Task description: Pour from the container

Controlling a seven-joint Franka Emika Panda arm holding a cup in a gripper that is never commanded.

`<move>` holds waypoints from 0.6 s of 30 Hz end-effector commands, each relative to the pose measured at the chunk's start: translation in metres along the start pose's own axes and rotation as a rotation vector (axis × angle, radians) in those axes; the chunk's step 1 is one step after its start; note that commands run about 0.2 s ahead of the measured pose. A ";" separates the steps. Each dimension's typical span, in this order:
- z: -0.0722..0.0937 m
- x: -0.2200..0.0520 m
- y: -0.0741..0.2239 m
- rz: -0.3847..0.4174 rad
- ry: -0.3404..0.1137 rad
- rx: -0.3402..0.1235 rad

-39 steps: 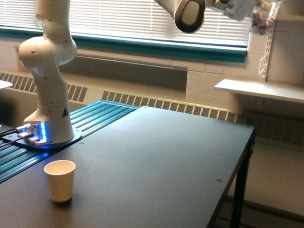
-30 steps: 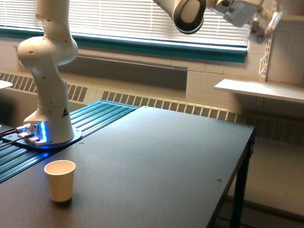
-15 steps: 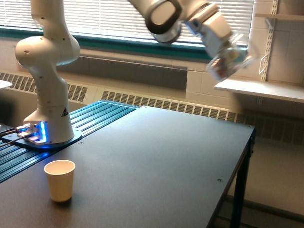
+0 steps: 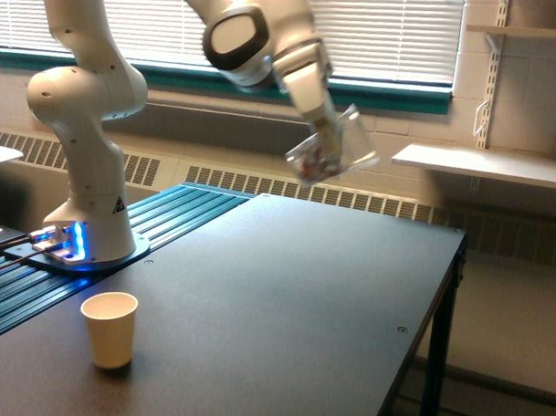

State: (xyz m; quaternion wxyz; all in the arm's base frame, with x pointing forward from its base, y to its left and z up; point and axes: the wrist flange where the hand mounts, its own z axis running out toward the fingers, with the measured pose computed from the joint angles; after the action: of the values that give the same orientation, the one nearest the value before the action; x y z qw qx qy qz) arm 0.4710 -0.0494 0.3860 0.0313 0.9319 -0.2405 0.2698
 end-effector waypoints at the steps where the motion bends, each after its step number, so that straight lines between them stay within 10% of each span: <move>1: 0.012 -0.027 0.036 -0.025 -0.079 -0.064; 18: -0.016 -0.097 0.111 0.074 -0.267 -0.120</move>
State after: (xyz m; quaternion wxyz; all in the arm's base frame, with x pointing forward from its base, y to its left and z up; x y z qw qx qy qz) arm 0.3624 -0.0936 0.3413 0.0407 0.9388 -0.3045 0.1561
